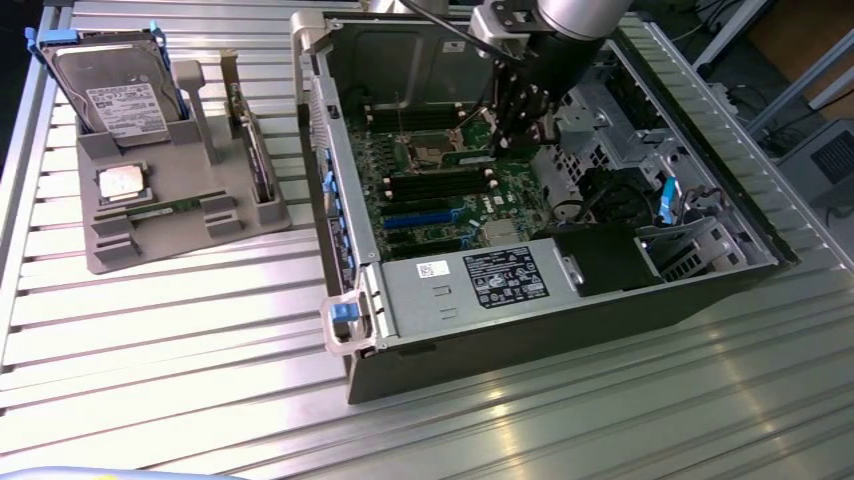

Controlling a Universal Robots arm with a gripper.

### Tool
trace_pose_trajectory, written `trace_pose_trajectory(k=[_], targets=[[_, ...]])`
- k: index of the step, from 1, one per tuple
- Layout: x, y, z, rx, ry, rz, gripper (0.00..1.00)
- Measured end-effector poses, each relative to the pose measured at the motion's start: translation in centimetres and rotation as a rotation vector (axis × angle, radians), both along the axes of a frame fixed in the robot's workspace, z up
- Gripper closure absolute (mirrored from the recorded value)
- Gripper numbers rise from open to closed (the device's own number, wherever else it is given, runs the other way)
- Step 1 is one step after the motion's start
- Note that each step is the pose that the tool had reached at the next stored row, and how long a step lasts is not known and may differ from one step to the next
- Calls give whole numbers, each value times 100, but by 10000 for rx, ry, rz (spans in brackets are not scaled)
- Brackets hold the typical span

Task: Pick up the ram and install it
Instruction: 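Insert the ram into the slot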

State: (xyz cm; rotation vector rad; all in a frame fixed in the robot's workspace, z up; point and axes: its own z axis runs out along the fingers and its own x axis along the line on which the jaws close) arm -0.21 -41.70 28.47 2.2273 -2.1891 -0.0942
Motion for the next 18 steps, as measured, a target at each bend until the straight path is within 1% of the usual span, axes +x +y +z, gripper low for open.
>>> trace_pose_trajectory(k=[2, 9, 12, 14, 17, 18], targets=[[-16, 1, -17, 0, 0, -31, 87], [-140, 0, -81, 0, 0, -203, 87], [-167, 0, -108, 1, -1, -246, 87], [-227, -3, -128, -1, 0, -250, 87], [-379, -3, -171, -1, -2, -256, 87], [-380, -3, -185, -7, -2, -256, 87]])
